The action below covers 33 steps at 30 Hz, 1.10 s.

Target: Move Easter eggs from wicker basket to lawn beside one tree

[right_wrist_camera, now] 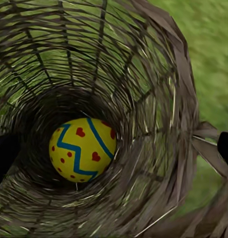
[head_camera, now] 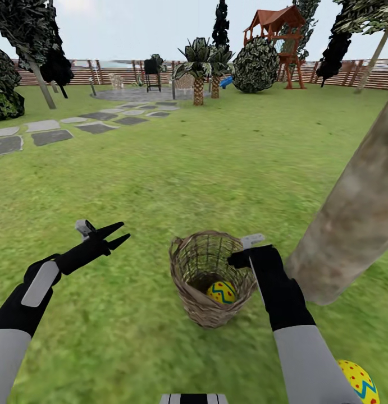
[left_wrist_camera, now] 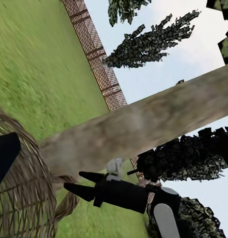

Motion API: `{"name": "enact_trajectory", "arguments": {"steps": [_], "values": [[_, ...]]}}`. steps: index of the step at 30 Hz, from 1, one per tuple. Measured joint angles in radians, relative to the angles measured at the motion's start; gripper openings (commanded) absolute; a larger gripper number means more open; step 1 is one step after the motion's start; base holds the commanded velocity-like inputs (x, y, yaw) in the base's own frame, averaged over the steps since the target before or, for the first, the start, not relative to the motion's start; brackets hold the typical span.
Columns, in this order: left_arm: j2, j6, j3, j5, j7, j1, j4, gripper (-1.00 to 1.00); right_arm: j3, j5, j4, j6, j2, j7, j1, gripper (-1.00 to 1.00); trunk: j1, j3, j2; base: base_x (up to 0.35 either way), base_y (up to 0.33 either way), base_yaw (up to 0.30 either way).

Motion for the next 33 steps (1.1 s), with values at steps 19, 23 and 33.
{"name": "enact_trajectory", "arguments": {"steps": [19, 23, 33], "values": [[-0.005, 0.0, -0.001, -0.003, 0.006, 0.0, 0.0, 1.0, -0.059, -0.036, 0.068, 0.003, 0.002, 0.003, 0.005, 1.0, 0.0, 0.015, 0.0, 0.103, 0.3, -0.163], [-0.006, 0.0, -0.001, -0.003, 0.006, 0.0, 0.001, 1.0, -0.124, -0.037, 0.11, 0.002, 0.001, 0.003, 0.005, 1.0, 0.0, 0.019, 0.0, 0.236, 0.268, -0.223], [-0.008, -0.002, -0.003, -0.002, 0.004, 0.0, 0.002, 1.0, -0.215, -0.105, 0.203, -0.003, -0.004, 0.005, 0.014, 1.0, 0.0, 0.028, 0.0, 0.116, 0.129, -0.157]]}}
